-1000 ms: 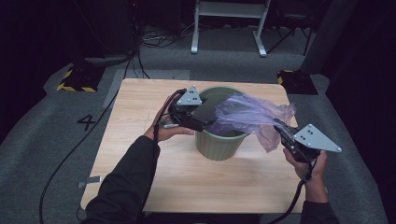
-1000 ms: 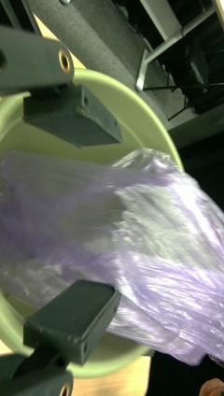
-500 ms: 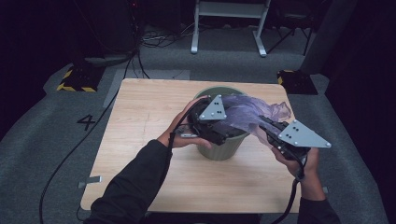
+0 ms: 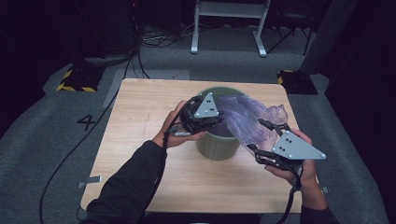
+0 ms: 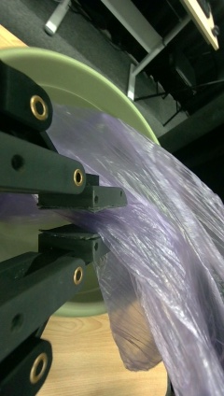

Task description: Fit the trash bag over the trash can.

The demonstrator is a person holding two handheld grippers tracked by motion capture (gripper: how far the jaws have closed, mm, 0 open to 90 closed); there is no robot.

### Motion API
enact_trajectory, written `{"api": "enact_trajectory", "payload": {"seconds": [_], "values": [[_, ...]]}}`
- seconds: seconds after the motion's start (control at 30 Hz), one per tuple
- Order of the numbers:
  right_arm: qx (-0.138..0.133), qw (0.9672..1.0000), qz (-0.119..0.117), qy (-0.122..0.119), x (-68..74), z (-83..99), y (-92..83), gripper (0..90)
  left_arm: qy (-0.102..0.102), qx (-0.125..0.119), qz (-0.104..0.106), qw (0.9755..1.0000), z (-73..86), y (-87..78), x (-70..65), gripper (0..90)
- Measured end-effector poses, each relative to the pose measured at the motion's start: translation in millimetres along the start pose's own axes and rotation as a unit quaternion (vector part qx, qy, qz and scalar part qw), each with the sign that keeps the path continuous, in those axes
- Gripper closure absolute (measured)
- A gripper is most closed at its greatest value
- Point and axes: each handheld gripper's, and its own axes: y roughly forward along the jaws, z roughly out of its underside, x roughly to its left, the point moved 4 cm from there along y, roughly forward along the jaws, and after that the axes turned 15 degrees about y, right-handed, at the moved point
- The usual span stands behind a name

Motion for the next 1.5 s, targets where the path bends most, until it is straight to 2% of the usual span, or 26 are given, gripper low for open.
{"api": "enact_trajectory", "payload": {"seconds": [0.2, 0.33, 0.47, 0.5, 0.6, 0.67, 0.73, 0.77, 0.8, 0.93, 0.97, 1.0, 1.03, 1.1, 1.17, 1.23, 1.33, 1.43, 1.5], "values": [[-0.019, 0.9996, -0.004, 0.022, -4.9, 6.9, -15.7, 30.0, -0.007, -0.006, -0.003, 1.0000, 12.0, -10.6, -1.5, 82.0], [-0.020, 0.9993, -0.001, 0.032, -6.0, 14.4, -19.3, 30.0, -0.010, -0.005, -0.008, 0.9999, 19.5, -15.4, -1.7, 82.9], [-0.025, 0.9988, -0.011, 0.040, -4.4, 19.9, -22.8, 30.2, -0.016, -0.008, -0.013, 0.9998, 24.8, -20.8, 0.1, 84.0], [-0.027, 0.9986, -0.017, 0.042, -3.3, 20.6, -23.9, 30.4, -0.025, -0.014, -0.012, 0.9995, 27.9, -24.7, 1.2, 84.0], [-0.025, 0.9975, -0.040, 0.054, 2.0, 23.0, -21.4, 35.8, -0.026, -0.018, -0.016, 0.9994, 31.4, -30.0, 1.7, 84.0], [-0.014, 0.9978, -0.048, 0.044, 9.2, 25.5, -14.1, 42.7, -0.029, -0.018, -0.016, 0.9993, 33.8, -31.5, 0.4, 82.6], [0.000, 0.9976, -0.063, 0.031, 16.6, 27.9, -5.5, 56.5, -0.029, -0.017, -0.019, 0.9992, 34.9, -32.2, -0.8, 75.1], [0.000, 0.9976, -0.063, 0.031, 16.6, 27.9, -5.5, 56.5, -0.030, -0.017, -0.020, 0.9992, 35.8, -33.3, -1.7, 67.9], [0.009, 0.9981, -0.056, 0.024, 20.7, 30.1, 1.9, 67.0, -0.039, -0.019, -0.022, 0.9988, 37.1, -36.2, -4.9, 61.8], [0.014, 0.9980, -0.058, 0.024, 25.1, 34.1, 7.7, 80.1, -0.037, -0.016, -0.036, 0.9986, 35.5, -43.2, -11.0, 29.5], [0.014, 0.9980, -0.058, 0.022, 25.6, 34.8, 8.1, 81.6, -0.033, -0.026, -0.028, 0.9987, 33.7, -47.3, -14.2, 27.0], [0.013, 0.9980, -0.057, 0.023, 25.9, 35.4, 8.1, 83.1, -0.028, -0.051, -0.017, 0.9982, 29.5, -56.2, -22.7, 23.8], [0.013, 0.9980, -0.057, 0.023, 25.9, 35.4, 8.1, 83.1, -0.028, -0.051, -0.017, 0.9982, 29.5, -56.2, -22.7, 20.6], [0.013, 0.9978, -0.060, 0.027, 26.2, 36.7, 7.7, 84.7, -0.021, -0.073, -0.007, 0.9970, 25.7, -65.1, -32.1, 18.5], [0.013, 0.9978, -0.059, 0.027, 26.8, 37.7, 8.0, 86.2, -0.018, -0.084, -0.002, 0.9963, 22.7, -68.9, -39.5, 16.2], [0.017, 0.9976, -0.062, 0.025, 28.4, 39.0, 9.3, 86.9, -0.015, -0.079, -0.011, 0.9967, 18.1, -69.3, -47.3, 15.8], [0.026, 0.9978, -0.060, 0.010, 32.4, 40.0, 12.1, 87.9, -0.006, -0.094, 0.007, 0.9956, 4.7, -67.4, -65.1, 15.9], [0.027, 0.9978, -0.060, 0.010, 32.9, 39.9, 12.9, 88.0, -0.001, -0.100, 0.015, 0.9949, -3.1, -65.6, -71.3, 16.0], [0.029, 0.9978, -0.059, 0.010, 33.3, 41.1, 14.9, 87.9, 0.008, -0.095, 0.015, 0.9954, -11.9, -60.7, -77.5, 16.1]]}}
